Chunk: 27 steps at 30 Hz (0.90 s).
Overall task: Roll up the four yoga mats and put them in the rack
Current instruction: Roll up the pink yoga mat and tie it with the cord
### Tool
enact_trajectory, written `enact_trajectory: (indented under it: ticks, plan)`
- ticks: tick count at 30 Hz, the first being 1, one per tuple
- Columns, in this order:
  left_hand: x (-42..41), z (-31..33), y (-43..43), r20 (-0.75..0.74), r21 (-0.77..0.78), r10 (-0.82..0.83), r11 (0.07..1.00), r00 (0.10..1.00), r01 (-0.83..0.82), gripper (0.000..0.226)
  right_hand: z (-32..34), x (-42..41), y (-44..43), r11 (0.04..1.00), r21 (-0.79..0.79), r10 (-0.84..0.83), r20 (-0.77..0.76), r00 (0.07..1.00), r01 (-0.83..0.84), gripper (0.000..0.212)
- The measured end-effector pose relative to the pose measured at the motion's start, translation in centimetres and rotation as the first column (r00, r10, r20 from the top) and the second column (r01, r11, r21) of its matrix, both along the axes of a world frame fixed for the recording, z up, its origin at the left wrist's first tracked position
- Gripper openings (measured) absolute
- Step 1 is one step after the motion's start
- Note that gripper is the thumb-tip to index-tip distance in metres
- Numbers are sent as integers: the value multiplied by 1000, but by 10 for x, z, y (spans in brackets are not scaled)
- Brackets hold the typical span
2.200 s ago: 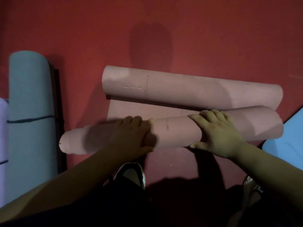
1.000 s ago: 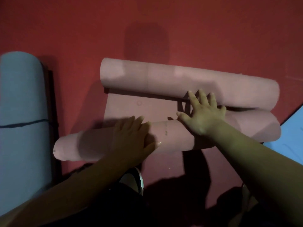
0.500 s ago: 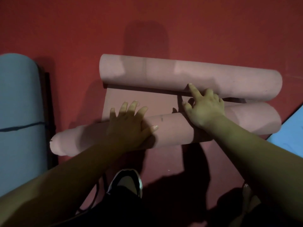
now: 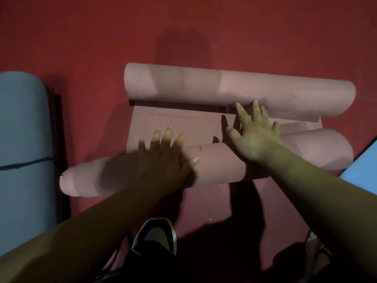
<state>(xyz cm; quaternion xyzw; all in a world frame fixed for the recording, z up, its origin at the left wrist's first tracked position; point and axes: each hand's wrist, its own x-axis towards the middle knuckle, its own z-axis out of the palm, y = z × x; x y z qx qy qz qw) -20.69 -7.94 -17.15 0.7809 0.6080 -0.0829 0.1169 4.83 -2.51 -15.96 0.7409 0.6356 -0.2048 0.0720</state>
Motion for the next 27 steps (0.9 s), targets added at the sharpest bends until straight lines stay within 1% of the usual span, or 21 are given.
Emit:
enact_trajectory:
  ticks: [3, 7, 13, 14, 17, 22, 27]
  plan:
    - [0, -3, 18, -9, -71, 36, 997, 999, -36, 83, 1, 3, 5, 1000, -22, 23, 33, 999, -22, 77]
    - [1, -4, 29, -19, -95, 50, 994, 999, -52, 84, 1, 4, 6, 999, -37, 31, 46, 998, -29, 78]
    - [3, -3, 13, -6, 46, 7, 999, 1000, -7, 81, -2, 4, 12, 999, -20, 28, 48, 998, -27, 78]
    - [4, -1, 12, -1, 46, 1, 999, 1000, -1, 80, -1, 4, 14, 999, -22, 27, 47, 999, -26, 78]
    - [4, 0, 20, 2, -48, 33, 998, 999, -33, 81, 0, 3, 16, 999, -19, 29, 46, 998, -28, 78]
    - [4, -6, 33, -12, -57, 74, 996, 997, -75, 85, 2, 5, 15, 999, -9, 46, 61, 997, -45, 79]
    - [6, 0, 32, -17, -51, 58, 997, 998, -58, 84, -1, 5, 21, 1000, 5, 30, 55, 998, -30, 80]
